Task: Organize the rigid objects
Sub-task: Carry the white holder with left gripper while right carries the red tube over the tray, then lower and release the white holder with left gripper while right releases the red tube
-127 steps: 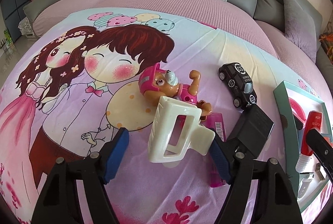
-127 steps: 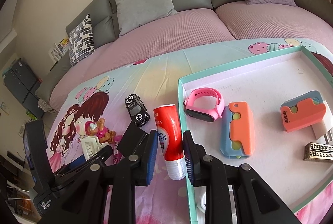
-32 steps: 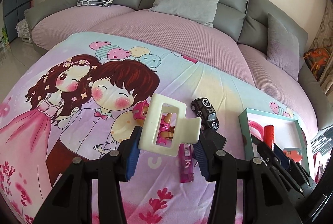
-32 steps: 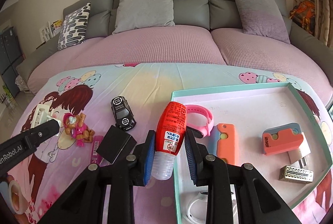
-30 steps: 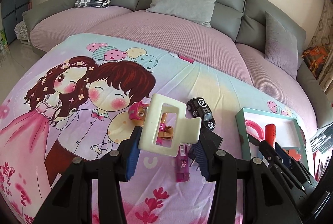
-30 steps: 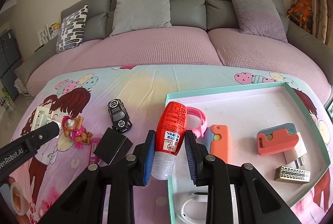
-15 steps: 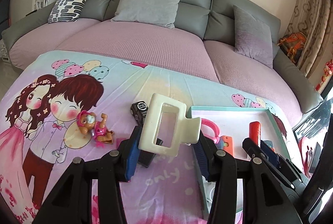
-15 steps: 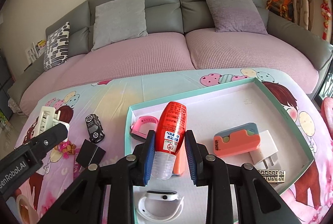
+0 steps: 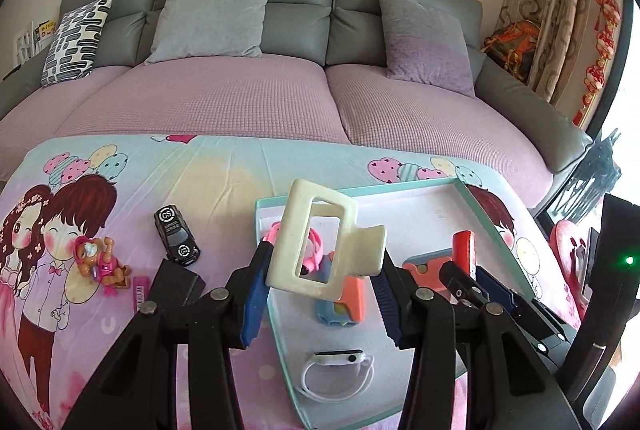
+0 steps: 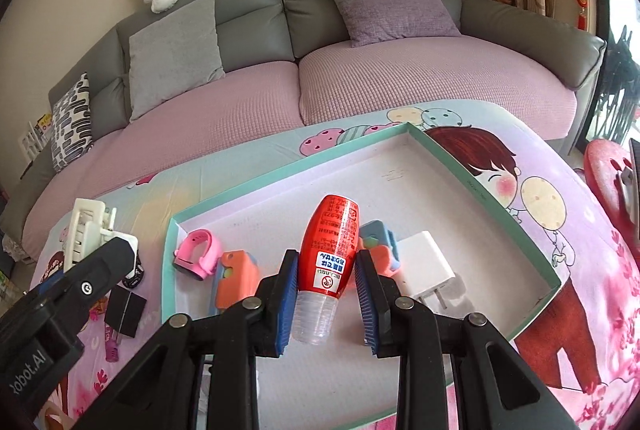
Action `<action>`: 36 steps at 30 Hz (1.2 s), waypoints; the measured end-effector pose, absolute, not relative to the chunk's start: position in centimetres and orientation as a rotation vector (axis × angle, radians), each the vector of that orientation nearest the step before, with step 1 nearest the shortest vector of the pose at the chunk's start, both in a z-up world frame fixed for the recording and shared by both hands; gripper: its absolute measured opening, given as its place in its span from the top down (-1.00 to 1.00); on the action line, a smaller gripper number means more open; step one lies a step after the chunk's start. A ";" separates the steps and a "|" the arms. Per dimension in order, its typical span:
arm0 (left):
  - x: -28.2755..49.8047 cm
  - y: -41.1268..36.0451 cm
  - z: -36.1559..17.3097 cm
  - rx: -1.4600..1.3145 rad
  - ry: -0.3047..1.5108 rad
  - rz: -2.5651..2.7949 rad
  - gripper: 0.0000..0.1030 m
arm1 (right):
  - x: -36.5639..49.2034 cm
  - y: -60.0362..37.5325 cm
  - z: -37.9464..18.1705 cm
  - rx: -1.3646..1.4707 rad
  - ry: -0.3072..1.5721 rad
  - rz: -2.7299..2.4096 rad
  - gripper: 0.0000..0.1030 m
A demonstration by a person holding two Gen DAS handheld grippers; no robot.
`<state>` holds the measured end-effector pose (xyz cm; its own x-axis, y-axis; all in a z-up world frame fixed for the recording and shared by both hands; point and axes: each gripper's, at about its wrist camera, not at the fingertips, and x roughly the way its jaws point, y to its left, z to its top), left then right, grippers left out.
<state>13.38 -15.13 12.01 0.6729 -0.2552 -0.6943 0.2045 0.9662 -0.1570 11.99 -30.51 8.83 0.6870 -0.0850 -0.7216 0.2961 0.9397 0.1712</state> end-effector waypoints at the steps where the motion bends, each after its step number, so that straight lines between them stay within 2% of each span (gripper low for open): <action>1: 13.4 -15.6 11.9 -0.058 0.794 -0.264 0.03 | 11.7 -31.1 8.8 0.289 0.786 -0.237 0.41; 16: 12.7 -22.1 9.0 0.074 0.862 -0.375 0.03 | 9.9 -37.4 7.8 0.282 0.814 -0.455 0.41; 36: 12.8 -23.2 6.9 0.118 0.927 -0.386 0.03 | 10.6 -37.4 5.9 0.280 0.884 -0.465 0.41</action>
